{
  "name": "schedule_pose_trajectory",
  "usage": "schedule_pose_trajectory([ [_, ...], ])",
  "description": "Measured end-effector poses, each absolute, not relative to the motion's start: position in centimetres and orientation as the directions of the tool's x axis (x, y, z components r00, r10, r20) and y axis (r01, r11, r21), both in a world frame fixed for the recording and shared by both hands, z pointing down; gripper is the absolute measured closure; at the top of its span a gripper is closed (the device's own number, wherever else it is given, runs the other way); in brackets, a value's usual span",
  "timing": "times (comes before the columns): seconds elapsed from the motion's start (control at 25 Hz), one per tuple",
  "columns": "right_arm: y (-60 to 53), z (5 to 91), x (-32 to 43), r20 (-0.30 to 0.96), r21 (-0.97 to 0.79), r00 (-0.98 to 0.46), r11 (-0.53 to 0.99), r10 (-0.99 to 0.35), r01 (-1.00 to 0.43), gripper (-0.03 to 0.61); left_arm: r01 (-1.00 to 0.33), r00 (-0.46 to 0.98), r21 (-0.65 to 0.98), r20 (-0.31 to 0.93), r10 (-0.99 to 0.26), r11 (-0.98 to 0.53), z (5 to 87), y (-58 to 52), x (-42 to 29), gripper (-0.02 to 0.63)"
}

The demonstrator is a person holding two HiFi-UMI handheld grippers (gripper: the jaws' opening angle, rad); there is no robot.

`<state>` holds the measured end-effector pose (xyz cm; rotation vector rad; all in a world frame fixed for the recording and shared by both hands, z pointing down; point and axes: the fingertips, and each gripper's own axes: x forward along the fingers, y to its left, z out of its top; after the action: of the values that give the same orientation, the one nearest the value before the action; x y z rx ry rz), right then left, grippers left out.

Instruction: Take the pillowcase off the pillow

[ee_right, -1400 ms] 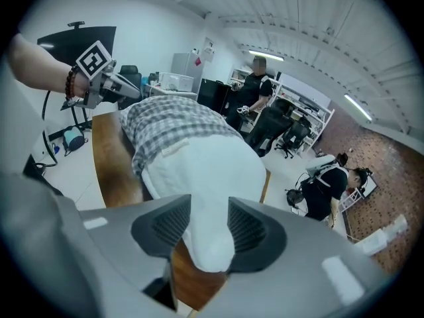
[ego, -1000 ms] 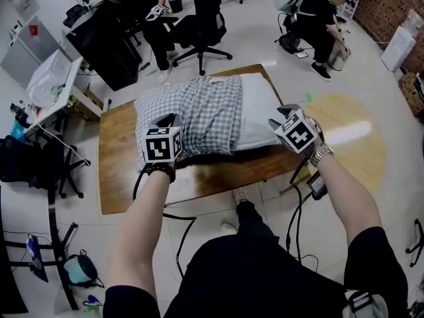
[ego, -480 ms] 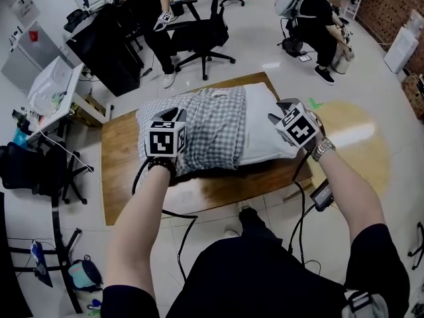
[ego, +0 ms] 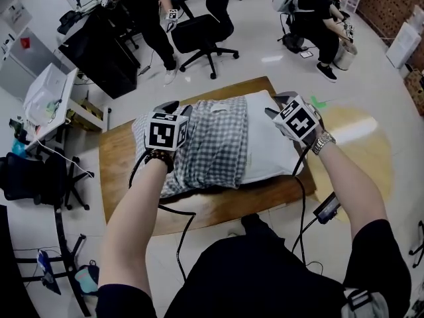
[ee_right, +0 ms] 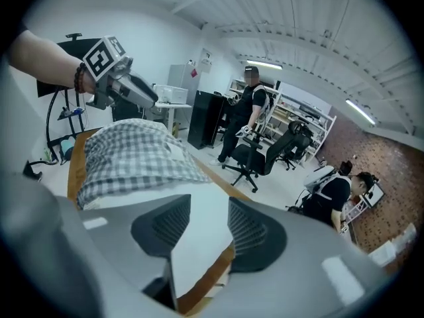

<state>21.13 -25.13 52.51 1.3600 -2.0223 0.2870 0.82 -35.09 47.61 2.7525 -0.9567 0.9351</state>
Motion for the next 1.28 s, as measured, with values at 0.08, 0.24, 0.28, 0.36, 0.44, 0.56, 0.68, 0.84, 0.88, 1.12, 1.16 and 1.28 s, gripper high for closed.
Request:
schedule_pose_trajectory([
  [0.08, -27.2, 52.3, 21.8, 0.626, 0.173, -0.242, 0.434, -0.742, -0.884, 0.402, -0.563, 0.622, -0.112, 0.594, -0.510, -0.819, 47.6, -36.5, 2.2, 0.446],
  [0.24, -30.0, 53.3, 23.6, 0.665, 0.123, -0.260, 0.446, -0.700, -0.887, 0.399, -0.510, 0.625, -0.106, 0.636, -0.453, -0.854, 48.2, -39.3, 5.5, 0.421],
  [0.28, -31.0, 53.5, 24.0, 0.667, 0.114, -0.267, 0.450, -0.695, -0.886, 0.397, -0.496, 0.626, -0.105, 0.645, -0.438, -0.862, 48.3, -40.0, 6.3, 0.417],
  [0.36, -32.7, 54.0, 24.7, 0.670, 0.092, -0.285, 0.458, -0.685, -0.884, 0.390, -0.471, 0.620, -0.092, 0.674, -0.403, -0.877, 48.8, -41.2, 7.7, 0.409],
  [0.44, -34.3, 54.6, 25.4, 0.676, 0.071, -0.300, 0.465, -0.673, -0.883, 0.386, -0.448, 0.613, -0.058, 0.707, -0.354, -0.892, 49.9, -42.0, 8.9, 0.408],
  [0.56, -36.4, 55.7, 26.5, 0.688, 0.036, -0.326, 0.479, -0.648, -0.877, 0.380, -0.397, 0.617, -0.015, 0.736, -0.279, -0.918, 50.6, -43.4, 11.4, 0.405],
  [0.68, -38.5, 56.7, 27.2, 0.706, -0.005, -0.355, 0.498, -0.612, -0.867, 0.376, -0.357, 0.602, 0.022, 0.770, -0.212, -0.934, 51.3, -45.1, 13.2, 0.399],
  [0.84, -40.5, 58.7, 27.5, 0.727, -0.056, -0.399, 0.531, -0.559, -0.846, 0.360, -0.319, 0.566, 0.065, 0.814, -0.135, -0.946, 53.4, -46.4, 14.8, 0.390],
  [0.88, -40.9, 59.2, 27.6, 0.731, -0.072, -0.411, 0.538, -0.545, -0.840, 0.357, -0.309, 0.554, 0.069, 0.824, -0.121, -0.948, 54.0, -46.7, 15.2, 0.388],
  [1.12, -43.0, 61.6, 27.2, 0.751, -0.181, -0.487, 0.571, -0.445, -0.801, 0.344, -0.255, 0.474, 0.098, 0.880, -0.036, -0.962, 57.1, -48.6, 16.0, 0.377],
  [1.16, -43.1, 62.1, 27.0, 0.755, -0.198, -0.499, 0.577, -0.425, -0.792, 0.342, -0.248, 0.462, 0.110, 0.887, -0.018, -0.962, 57.6, -48.7, 16.1, 0.377],
  [1.28, -42.7, 63.8, 26.9, 0.771, -0.228, -0.514, 0.591, -0.375, -0.774, 0.328, -0.220, 0.407, 0.145, 0.913, 0.044, -0.965, 59.7, -48.2, 16.2, 0.376],
])
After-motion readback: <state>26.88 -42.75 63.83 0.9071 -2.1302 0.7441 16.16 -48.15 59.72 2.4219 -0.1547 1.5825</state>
